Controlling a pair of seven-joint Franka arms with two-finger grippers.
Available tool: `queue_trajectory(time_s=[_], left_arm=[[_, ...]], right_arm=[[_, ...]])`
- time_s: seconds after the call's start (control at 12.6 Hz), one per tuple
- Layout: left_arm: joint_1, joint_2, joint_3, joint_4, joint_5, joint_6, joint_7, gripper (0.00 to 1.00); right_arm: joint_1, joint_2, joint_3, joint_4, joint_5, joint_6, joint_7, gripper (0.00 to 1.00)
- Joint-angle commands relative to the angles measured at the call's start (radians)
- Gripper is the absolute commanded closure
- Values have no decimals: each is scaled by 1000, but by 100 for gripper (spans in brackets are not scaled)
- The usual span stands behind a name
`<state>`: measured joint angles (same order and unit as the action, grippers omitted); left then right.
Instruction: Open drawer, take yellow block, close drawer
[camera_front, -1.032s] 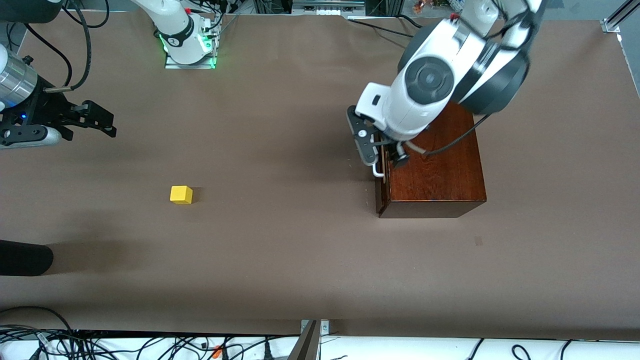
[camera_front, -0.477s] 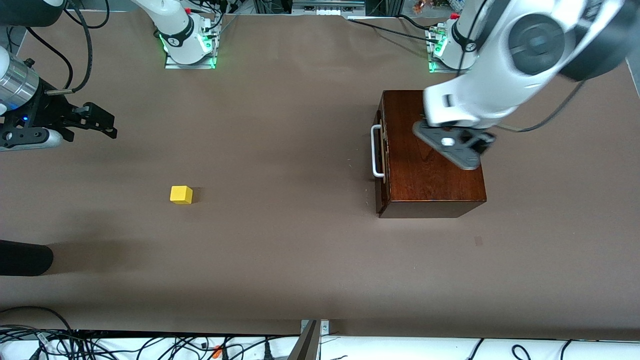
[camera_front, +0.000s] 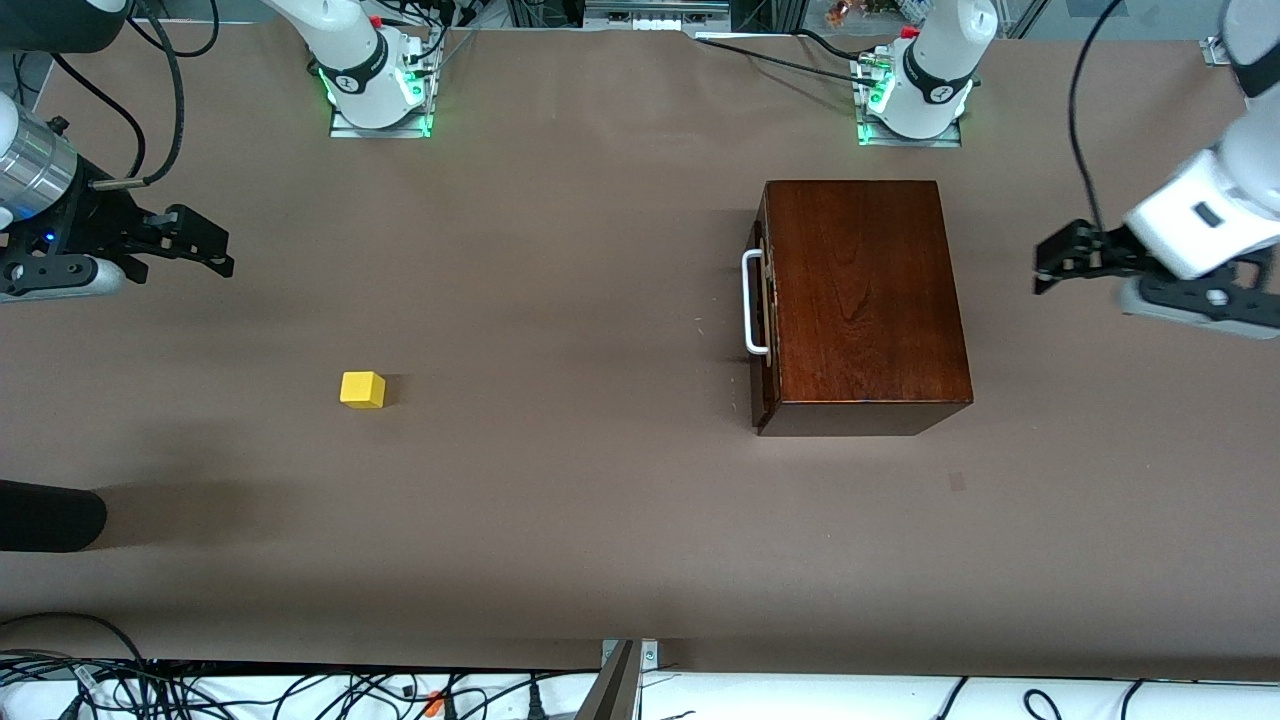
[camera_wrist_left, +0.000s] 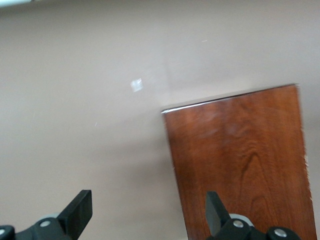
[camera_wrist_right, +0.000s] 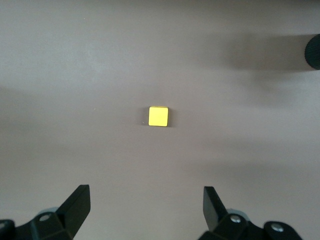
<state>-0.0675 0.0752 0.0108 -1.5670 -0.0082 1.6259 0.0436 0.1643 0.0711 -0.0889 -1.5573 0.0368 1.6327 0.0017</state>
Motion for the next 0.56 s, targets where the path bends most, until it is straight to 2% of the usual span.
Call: queue_trajectory(time_s=[0.0, 0.16, 0.32, 0.48], left_arm=[[0, -127, -6, -151, -10, 37, -109, 0], [-1, -124, -6, -147, -10, 19, -100, 0], [-2, -95, -8, -108, -4, -55, -96, 0], [-3, -95, -12, -107, -1, -58, -94, 0]], right_arm=[[-3, 6, 1, 17, 6, -10, 4, 0], [-3, 6, 1, 20, 6, -10, 4, 0], [-3, 6, 1, 17, 6, -10, 4, 0], [-3, 6, 1, 17, 5, -10, 4, 0]])
